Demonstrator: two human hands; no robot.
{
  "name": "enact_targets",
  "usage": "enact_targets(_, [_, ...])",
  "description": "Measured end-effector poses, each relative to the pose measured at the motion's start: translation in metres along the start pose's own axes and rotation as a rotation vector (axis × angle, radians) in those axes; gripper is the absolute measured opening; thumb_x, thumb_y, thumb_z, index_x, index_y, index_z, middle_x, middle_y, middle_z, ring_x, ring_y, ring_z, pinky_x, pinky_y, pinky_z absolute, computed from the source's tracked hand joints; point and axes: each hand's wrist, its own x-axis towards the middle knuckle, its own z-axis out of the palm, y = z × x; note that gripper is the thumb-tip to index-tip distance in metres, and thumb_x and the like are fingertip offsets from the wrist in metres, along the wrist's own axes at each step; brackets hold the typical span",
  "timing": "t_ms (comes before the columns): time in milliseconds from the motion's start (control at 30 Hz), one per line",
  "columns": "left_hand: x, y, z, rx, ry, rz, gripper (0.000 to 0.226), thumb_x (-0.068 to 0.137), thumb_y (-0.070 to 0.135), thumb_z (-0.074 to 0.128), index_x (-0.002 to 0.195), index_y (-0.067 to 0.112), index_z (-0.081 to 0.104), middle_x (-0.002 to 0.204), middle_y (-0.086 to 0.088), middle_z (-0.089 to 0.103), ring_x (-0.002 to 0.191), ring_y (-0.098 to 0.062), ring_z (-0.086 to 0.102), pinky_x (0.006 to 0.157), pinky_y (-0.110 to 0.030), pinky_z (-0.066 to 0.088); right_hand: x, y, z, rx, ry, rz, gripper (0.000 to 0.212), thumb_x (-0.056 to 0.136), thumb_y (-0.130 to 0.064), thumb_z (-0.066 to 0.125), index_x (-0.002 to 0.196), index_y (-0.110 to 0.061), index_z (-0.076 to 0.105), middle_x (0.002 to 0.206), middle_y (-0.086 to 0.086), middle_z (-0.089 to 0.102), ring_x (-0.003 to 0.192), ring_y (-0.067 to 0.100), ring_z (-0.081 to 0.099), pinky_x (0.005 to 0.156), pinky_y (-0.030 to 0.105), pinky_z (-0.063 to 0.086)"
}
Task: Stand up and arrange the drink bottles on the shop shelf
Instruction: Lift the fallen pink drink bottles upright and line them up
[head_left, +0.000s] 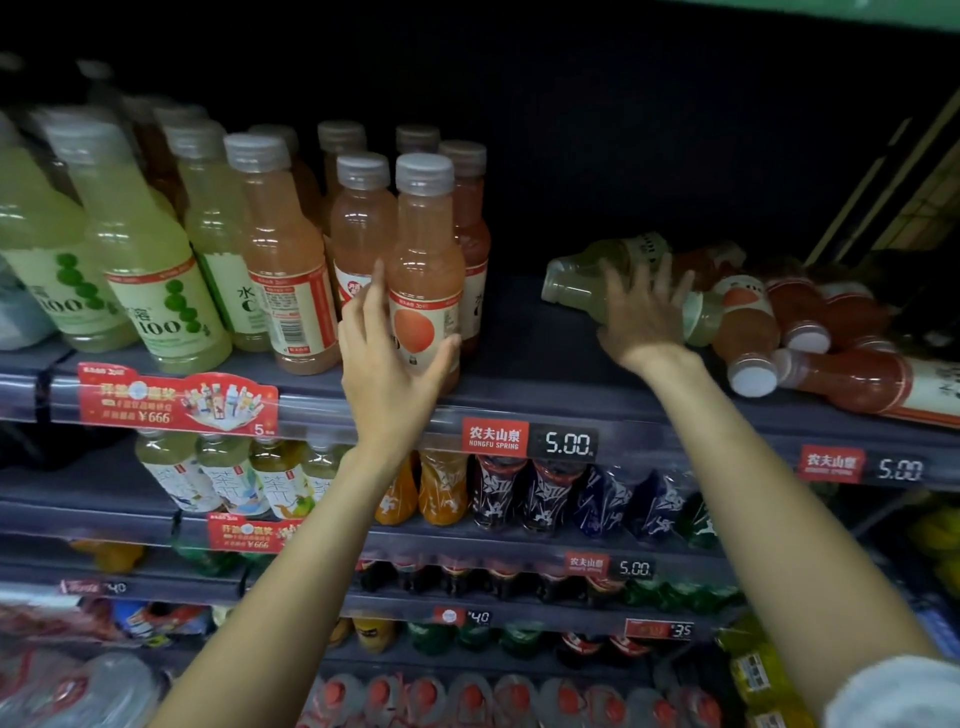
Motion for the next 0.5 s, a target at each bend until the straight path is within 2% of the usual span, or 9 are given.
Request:
enact_targets(67, [-0.001,-0.001,0.000,-0.026,0.000,-0.008,0.085,0.081,0.041,0.072,0.148,0.014,0.028,0.134,-0.011,0.043,0.125,-0.025,0.044,0.096,-0.030,0.040,0.004,0.006,0.000,-0.046,-0.058,0.029,0.082,0.086,-0.022,0.061,0.150,-0.019,0.010,0.148,0.022,0.023,0.139,0.041,0.017,0.112,0.061,0.007])
enact_targets(167, [-0.001,-0.004,-0.003,-0.038,-0.024,-0.032,0.087,0.080,0.046,0.071,0.150,0.017,0.027,0.137,-0.005,0.041,0.125,-0.020,0.046,0.095,-0.028,0.042,0.003,0.013,-0.001,-0.116,0.022,0.026,0.074,0.080,-0.022,0.067,0.142,-0.012,0.030,0.136,0.016,0.034,0.127,0.034,0.031,0.104,0.050,0.029])
enact_targets(233, [0.000,-0.005,-0.004,-0.028,-0.029,-0.033,0.088,0.079,0.048,0.071,0.150,0.019,0.026,0.137,-0.004,0.041,0.124,-0.018,0.047,0.094,-0.026,0.042,0.000,0.016,-0.001,-0.135,0.081,0.002,0.064,0.076,-0.024,0.070,0.132,-0.009,0.041,0.131,0.016,0.037,0.123,0.033,0.033,0.100,0.046,0.030])
enact_targets(367, [-0.001,-0.002,-0.003,-0.036,-0.029,-0.030,0.088,0.080,0.046,0.070,0.150,0.019,0.025,0.136,-0.004,0.041,0.123,-0.015,0.046,0.092,-0.025,0.042,-0.011,0.016,-0.001,-0.092,0.097,-0.026,0.065,0.074,-0.028,0.072,0.128,-0.010,0.040,0.126,0.015,0.052,0.120,0.033,0.045,0.097,0.039,0.033])
enact_targets(500, [0.000,0.000,-0.004,-0.048,-0.033,-0.043,0.088,0.080,0.045,0.070,0.150,0.021,0.024,0.135,0.000,0.040,0.121,-0.010,0.046,0.093,-0.027,0.043,-0.029,0.005,-0.012,0.082,0.231,-0.043,0.059,0.074,-0.027,0.070,0.124,-0.011,0.043,0.121,0.010,0.055,0.112,0.031,0.052,0.092,0.037,0.036])
